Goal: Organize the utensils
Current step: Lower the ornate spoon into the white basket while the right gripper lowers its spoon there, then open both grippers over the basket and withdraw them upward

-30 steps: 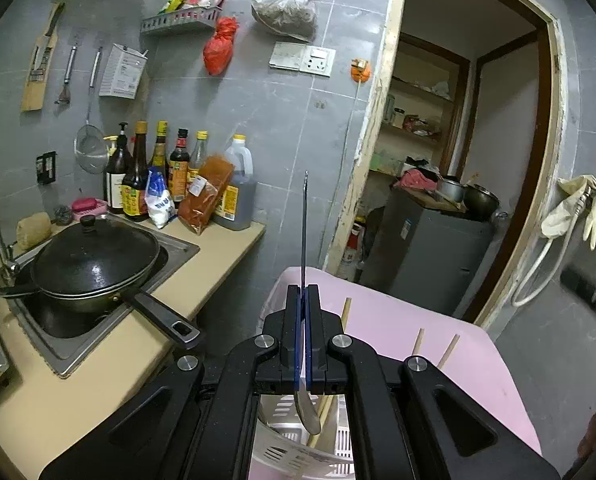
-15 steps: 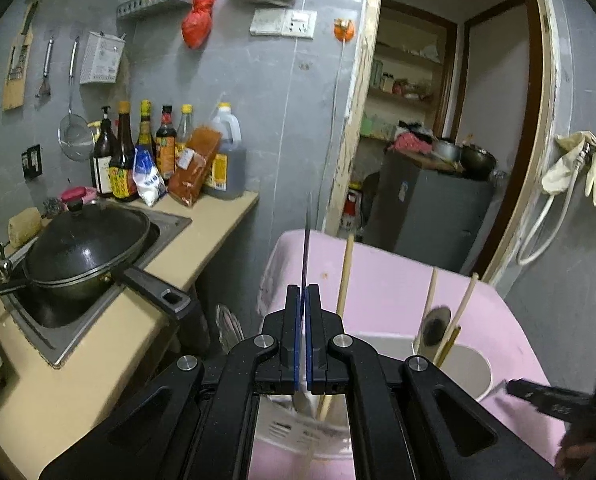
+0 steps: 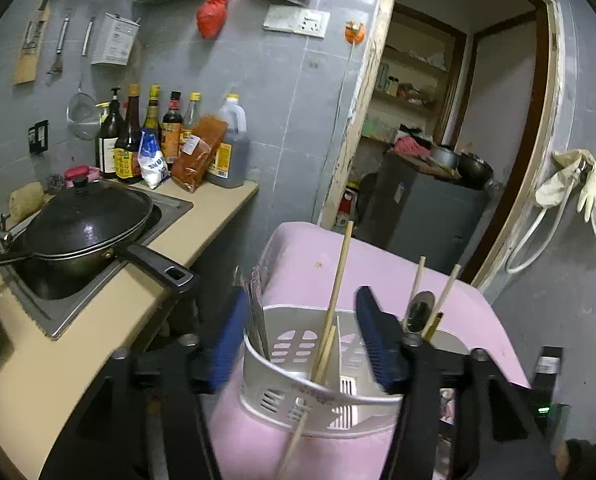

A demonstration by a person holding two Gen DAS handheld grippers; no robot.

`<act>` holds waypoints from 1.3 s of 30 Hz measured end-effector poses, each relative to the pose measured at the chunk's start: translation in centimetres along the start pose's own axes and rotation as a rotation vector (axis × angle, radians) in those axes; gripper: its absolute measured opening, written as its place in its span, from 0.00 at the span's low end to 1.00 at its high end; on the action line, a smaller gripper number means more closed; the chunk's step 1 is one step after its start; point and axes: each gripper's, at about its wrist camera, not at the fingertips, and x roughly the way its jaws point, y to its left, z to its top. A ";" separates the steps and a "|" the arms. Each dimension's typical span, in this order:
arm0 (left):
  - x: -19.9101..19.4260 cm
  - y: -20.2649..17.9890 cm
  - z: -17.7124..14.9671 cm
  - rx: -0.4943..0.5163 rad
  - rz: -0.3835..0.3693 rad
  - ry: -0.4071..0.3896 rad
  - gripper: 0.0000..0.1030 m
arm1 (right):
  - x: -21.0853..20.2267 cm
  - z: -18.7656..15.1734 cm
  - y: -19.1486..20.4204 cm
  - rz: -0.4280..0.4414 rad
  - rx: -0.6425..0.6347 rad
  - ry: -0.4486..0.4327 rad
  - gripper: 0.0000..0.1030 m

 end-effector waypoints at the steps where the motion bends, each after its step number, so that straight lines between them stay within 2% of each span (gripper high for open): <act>1: -0.4 0.0 -0.1 -0.006 0.006 -0.008 0.56 | 0.4 0.0 0.2 -0.022 -0.019 0.001 0.62; 2: -0.8 0.1 -0.2 -0.011 0.010 -0.014 0.56 | 0.8 0.1 0.4 -0.048 -0.029 0.004 0.48; 3: -1.1 0.1 -0.2 -0.014 0.011 -0.012 0.56 | 1.1 0.1 0.4 -0.048 -0.020 0.005 0.41; 5: -1.7 0.2 -0.4 -0.019 0.021 -0.007 0.56 | 1.3 0.1 0.3 -0.029 0.011 -0.004 0.16; 7: -2.1 0.4 -0.5 -0.026 0.024 -0.002 0.56 | 0.6 -0.1 0.6 -0.037 -0.001 -0.031 0.10; 11: -2.4 0.7 -0.8 -0.041 0.033 0.012 0.56 | -1.3 0.8 0.4 -0.030 0.039 -0.087 0.06; 14: -2.6 1.0 -1.0 -0.054 0.036 0.014 0.56 | -4.4 2.1 -1.1 -0.014 0.152 -0.160 0.04; 18: -2.8 1.3 -1.1 -0.068 0.032 0.023 0.56 | -10.3 3.7 -2.5 0.008 0.275 -0.307 0.03; 23: -2.8 1.4 -1.2 -0.069 0.025 0.027 0.56 | -15.1 6.6 -1.8 0.039 0.295 -0.434 0.03; 26: -3.0 1.5 -1.2 -0.070 0.016 0.023 0.56 | -16.9 8.9 -1.5 0.111 0.307 -0.487 0.03; 32: -3.7 2.3 -1.2 -0.069 0.023 0.013 0.56 | -19.3 11.9 1.6 0.315 0.296 -0.573 0.03; 35: -4.1 3.0 -1.2 -0.069 0.031 0.008 0.56 | -19.3 13.3 3.4 0.387 0.283 -0.615 0.03; 39: -4.6 3.8 -1.2 -0.064 0.041 0.005 0.56 | -17.5 14.3 3.6 0.449 0.344 -0.616 0.03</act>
